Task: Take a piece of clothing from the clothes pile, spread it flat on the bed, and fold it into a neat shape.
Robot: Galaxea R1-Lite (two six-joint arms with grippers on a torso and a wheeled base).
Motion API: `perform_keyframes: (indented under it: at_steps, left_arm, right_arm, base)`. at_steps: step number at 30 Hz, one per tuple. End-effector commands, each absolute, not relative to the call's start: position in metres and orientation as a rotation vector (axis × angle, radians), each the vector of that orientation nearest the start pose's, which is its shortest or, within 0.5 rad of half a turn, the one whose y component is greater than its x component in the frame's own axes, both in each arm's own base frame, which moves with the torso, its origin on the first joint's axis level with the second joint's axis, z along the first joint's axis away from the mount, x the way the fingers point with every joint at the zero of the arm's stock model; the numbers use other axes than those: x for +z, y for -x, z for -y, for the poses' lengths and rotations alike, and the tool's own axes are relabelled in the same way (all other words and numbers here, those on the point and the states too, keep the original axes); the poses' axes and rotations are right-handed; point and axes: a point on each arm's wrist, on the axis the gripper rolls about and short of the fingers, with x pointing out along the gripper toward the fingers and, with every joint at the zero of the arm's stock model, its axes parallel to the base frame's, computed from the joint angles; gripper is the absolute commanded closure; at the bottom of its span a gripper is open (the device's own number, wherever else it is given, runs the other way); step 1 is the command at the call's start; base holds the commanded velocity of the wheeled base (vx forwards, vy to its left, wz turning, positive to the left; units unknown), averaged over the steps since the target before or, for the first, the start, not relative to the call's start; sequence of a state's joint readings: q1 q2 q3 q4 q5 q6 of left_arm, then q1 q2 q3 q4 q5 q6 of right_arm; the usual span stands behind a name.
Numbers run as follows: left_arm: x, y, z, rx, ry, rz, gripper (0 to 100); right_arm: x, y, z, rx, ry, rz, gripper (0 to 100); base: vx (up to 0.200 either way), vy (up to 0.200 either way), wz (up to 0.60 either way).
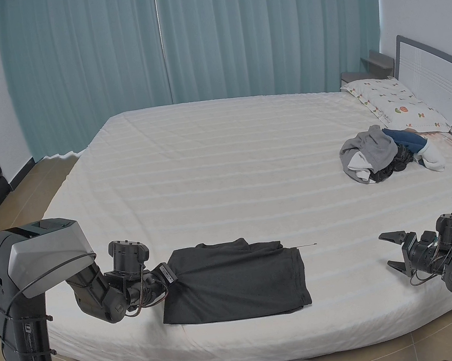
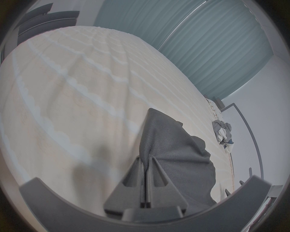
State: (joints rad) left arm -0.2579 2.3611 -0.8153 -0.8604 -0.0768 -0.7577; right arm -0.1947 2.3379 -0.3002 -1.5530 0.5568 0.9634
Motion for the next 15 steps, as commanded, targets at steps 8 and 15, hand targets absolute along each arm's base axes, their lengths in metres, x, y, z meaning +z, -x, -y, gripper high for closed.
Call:
perform_keyframes:
  at_steps: [8, 15]
  left_arm:
    - [-0.0271, -0.3588, 0.0957, -0.041, 0.658, -0.774, 100]
    - [-0.0281, -0.3572, 0.0959, -0.041, 0.657, -0.781, 100]
  right_arm:
    - [-0.0198, -0.282, 0.0435, 0.114, -1.112, -0.59, 0]
    - [-0.0198, -0.282, 0.0435, 0.114, -1.112, -0.59, 0]
  base:
    - [0.0, 0.2, 0.0]
    - [0.0, 0.057, 0.0]
